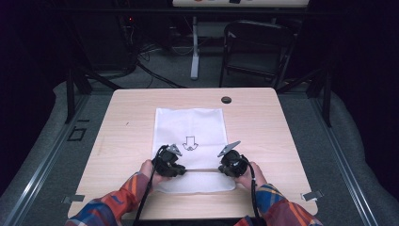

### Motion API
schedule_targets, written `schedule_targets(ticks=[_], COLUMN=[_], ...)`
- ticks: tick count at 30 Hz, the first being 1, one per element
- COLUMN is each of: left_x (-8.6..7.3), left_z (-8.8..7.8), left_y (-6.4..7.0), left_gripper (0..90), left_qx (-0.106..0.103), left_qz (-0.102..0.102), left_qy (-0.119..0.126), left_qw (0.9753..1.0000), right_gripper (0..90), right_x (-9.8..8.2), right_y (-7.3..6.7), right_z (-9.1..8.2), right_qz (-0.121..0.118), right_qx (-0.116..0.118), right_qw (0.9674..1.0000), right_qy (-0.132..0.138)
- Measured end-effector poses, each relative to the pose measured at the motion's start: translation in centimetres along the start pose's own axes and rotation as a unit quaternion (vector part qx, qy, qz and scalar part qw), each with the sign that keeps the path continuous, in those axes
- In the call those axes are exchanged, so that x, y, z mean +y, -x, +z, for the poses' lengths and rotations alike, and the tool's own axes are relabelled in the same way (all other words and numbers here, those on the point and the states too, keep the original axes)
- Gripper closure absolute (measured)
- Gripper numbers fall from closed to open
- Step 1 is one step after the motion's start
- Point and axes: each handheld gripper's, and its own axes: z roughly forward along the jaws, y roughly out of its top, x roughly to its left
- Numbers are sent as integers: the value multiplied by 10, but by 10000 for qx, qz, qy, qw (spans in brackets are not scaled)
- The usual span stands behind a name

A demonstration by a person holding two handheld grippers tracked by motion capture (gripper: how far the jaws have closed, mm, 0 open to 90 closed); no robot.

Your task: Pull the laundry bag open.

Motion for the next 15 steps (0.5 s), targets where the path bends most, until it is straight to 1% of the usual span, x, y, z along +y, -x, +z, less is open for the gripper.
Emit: schedule_targets(ticks=[6, 15], left_x=[-4, -9], left_z=[-3, -9], left_y=[-3, -7], left_gripper=[813, 814], left_qx=[32, 59], left_qz=[-74, -120], left_qy=[-19, -49], left_qw=[10000, 9999], right_gripper=[900, 900], right_x=[0, 0], right_y=[0, 0], right_z=[0, 0], right_qz=[-12, -19], right_qx=[-14, -19], right_qw=[10000, 10000], right_qy=[-15, -23])
